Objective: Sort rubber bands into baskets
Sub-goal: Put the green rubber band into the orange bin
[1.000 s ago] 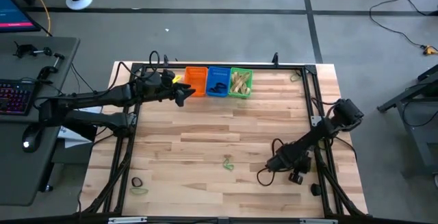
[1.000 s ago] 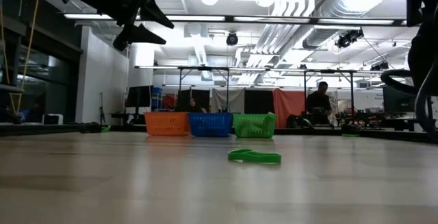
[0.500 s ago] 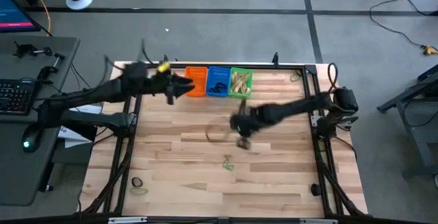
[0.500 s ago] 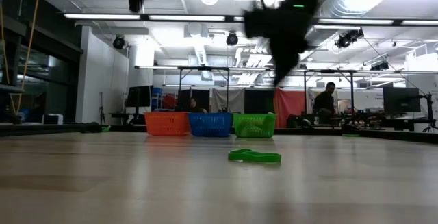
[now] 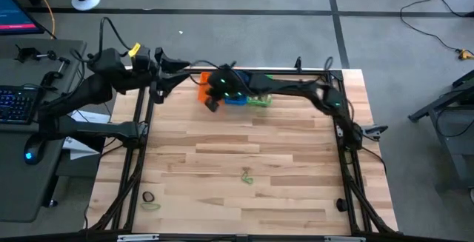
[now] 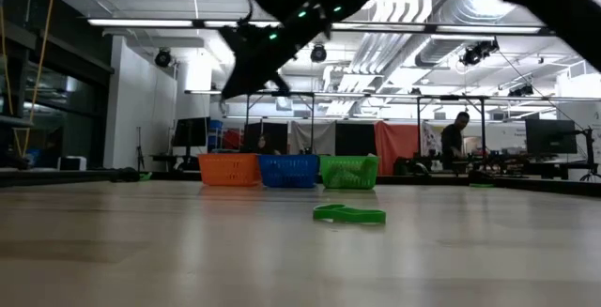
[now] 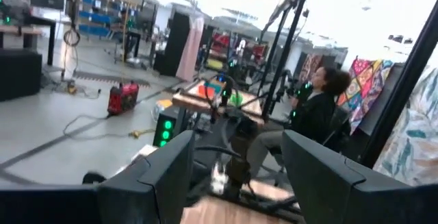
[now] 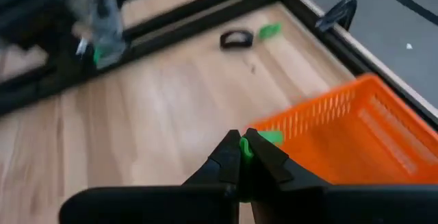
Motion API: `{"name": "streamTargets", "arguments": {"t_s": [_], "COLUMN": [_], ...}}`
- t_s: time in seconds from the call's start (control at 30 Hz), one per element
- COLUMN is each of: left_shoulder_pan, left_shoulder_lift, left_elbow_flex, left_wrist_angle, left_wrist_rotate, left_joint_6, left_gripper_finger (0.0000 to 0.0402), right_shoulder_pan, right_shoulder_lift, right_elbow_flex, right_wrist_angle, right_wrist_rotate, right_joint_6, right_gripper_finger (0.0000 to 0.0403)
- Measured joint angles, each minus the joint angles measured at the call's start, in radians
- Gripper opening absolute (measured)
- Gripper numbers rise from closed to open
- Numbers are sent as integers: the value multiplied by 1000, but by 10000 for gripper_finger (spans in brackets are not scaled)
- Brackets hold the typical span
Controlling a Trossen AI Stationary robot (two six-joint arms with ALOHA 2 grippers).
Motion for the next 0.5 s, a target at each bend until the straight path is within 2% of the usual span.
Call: {"name": "streamTargets", "arguments": {"t_s": [0.13,0.27,0.4,0.5], "left_shoulder_pan": [0,0,0,0], "left_shoulder_lift": [2,2,1,1], "left_elbow_flex": [0,0,0,0], "left_wrist_angle": [-52,-72,-72,-72], "left_wrist_rotate": [-1,-9,-53,-79], "left_joint_6": [-10,-12,-4,-2], "left_gripper_finger": [214,214,214,214], "right_shoulder_pan": [-45,-79,-95,-107], "right_shoulder_lift": [152,253,268,268], "right_elbow_flex": [225,366,359,343], "right_wrist_angle": [-129,-263,-267,-301], "right_wrist_rotate": [-9,13,8,-23], "right_joint_6": [97,169,260,311], "right_gripper_finger": [0,0,10,44]}}
